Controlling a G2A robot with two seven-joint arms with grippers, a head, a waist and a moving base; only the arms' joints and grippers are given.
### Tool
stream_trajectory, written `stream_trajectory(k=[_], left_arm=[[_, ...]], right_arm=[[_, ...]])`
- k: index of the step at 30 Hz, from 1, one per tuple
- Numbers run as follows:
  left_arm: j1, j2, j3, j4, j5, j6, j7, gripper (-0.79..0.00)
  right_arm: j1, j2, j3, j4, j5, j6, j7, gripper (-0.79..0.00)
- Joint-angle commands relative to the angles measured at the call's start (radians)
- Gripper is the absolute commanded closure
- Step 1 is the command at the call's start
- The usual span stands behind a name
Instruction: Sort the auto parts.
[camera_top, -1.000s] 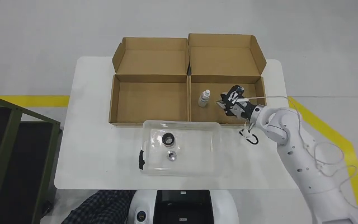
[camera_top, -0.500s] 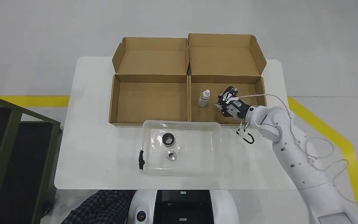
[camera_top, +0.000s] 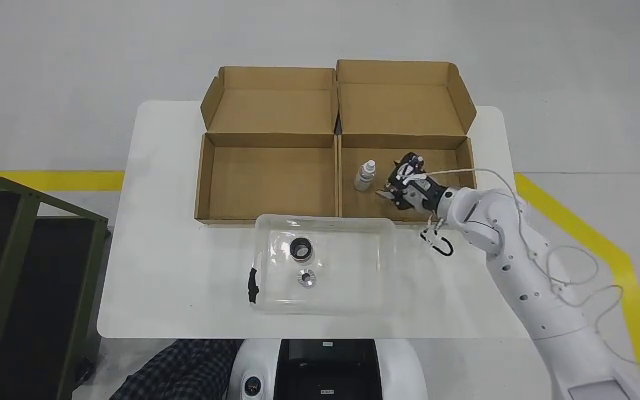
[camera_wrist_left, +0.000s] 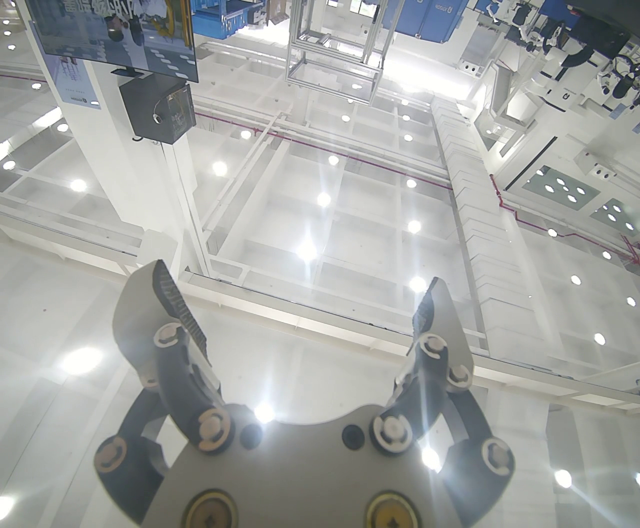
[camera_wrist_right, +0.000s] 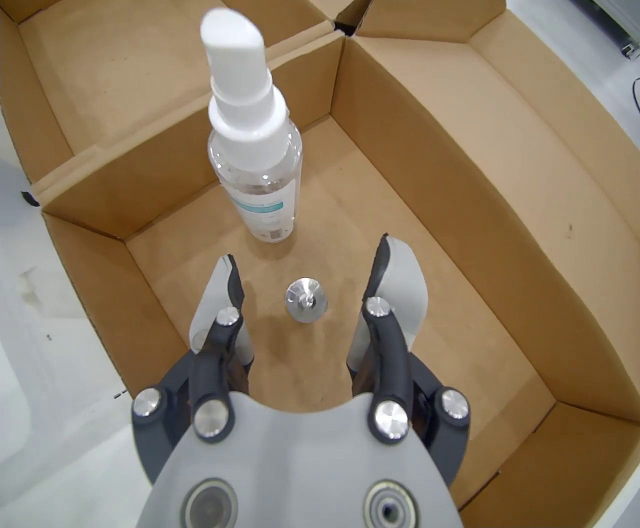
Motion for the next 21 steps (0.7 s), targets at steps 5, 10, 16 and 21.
stream_trajectory(k=[5,10,16,21], left_arm=[[0.000,0.000,0.000,0.000,0.000,0.000,0.000,-0.785],[0.000,0.000,0.000,0.000,0.000,0.000,0.000,-0.785],[0.000,0.000,0.000,0.000,0.000,0.000,0.000,-0.785],[0.000,0.000,0.000,0.000,0.000,0.000,0.000,-0.785]], right_arm=[[-0.078,0.021,0.081,-0.129,0.004,-0.031,-0.012,-0.622],[-0.165,0.037,0.142,-0.272,-0.003,-0.061,-0.019,-0.674],[-0.268,0.048,0.167,-0.447,-0.022,-0.091,-0.028,-0.739],[-0.321,0.051,0.141,-0.546,-0.045,-0.122,-0.030,-0.773]])
